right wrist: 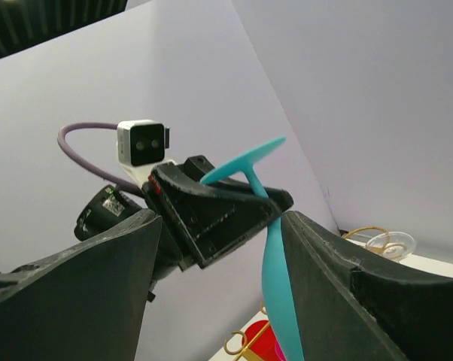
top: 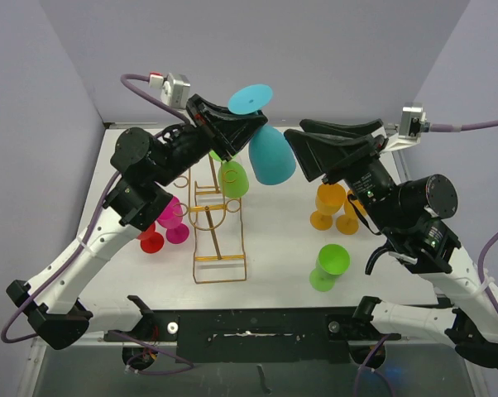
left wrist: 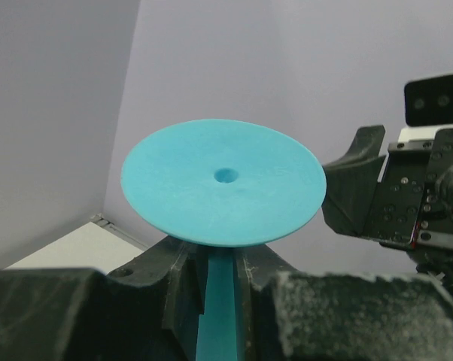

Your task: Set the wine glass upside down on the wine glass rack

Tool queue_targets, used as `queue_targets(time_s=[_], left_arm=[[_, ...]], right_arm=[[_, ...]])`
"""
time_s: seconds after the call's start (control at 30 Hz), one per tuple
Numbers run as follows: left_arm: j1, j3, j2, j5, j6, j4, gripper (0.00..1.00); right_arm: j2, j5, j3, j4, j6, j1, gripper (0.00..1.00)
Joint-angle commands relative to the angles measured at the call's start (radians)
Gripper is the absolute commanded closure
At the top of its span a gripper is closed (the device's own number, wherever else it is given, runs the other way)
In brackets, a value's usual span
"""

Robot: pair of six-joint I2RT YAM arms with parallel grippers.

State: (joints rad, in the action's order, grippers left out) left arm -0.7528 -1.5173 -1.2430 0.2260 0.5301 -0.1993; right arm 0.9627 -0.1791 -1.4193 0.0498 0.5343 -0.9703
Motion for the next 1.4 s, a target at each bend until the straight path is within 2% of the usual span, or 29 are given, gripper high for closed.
queue_targets(time_s=[0.0,0.37,0.6,0.7,0.9,1.03,1.13,1.37], left_arm=[[0.001,0.01,0.008,0.136,-0.071,-0.049,1.0],[0.0,0.079,0.021,0.23,-0.163,-0.076,1.0],[0.0,0.114,0.039,0.277,-0.2,-0.098,1.0],[0.0,0.12,0.042,0.283,-0.218,-0.085,1.0],[0.0,0.132,0.049,0.281,-0.263,-0.04,1.0],[0.0,0.15,0.056,0.258,-0.26,-0.038,1.0],[-0.002,0.147,0.045,0.259,-0.234,-0.044,0.91],[-0.005,0.151,0.047,0.266,-0.198,-0.045,0.65]], right_arm=[[0.051,-0.123,-0.076,-0.08,0.073,-0.004,0.34],[0.069,-0.238,-0.082,-0.133,0.18,-0.002,0.37],[0.101,-0.172,-0.086,-0.143,0.208,-0.002,0.4],[0.098,-0.171,-0.075,-0.154,0.236,-0.002,0.48],[0.075,-0.18,-0.025,-0.155,0.282,-0.002,0.75],[0.068,-0.192,-0.027,-0.166,0.298,-0.004,0.87],[0.072,-0.212,-0.037,-0.182,0.319,-0.003,1.0],[0.073,-0.29,-0.072,-0.234,0.357,-0.003,1.0]])
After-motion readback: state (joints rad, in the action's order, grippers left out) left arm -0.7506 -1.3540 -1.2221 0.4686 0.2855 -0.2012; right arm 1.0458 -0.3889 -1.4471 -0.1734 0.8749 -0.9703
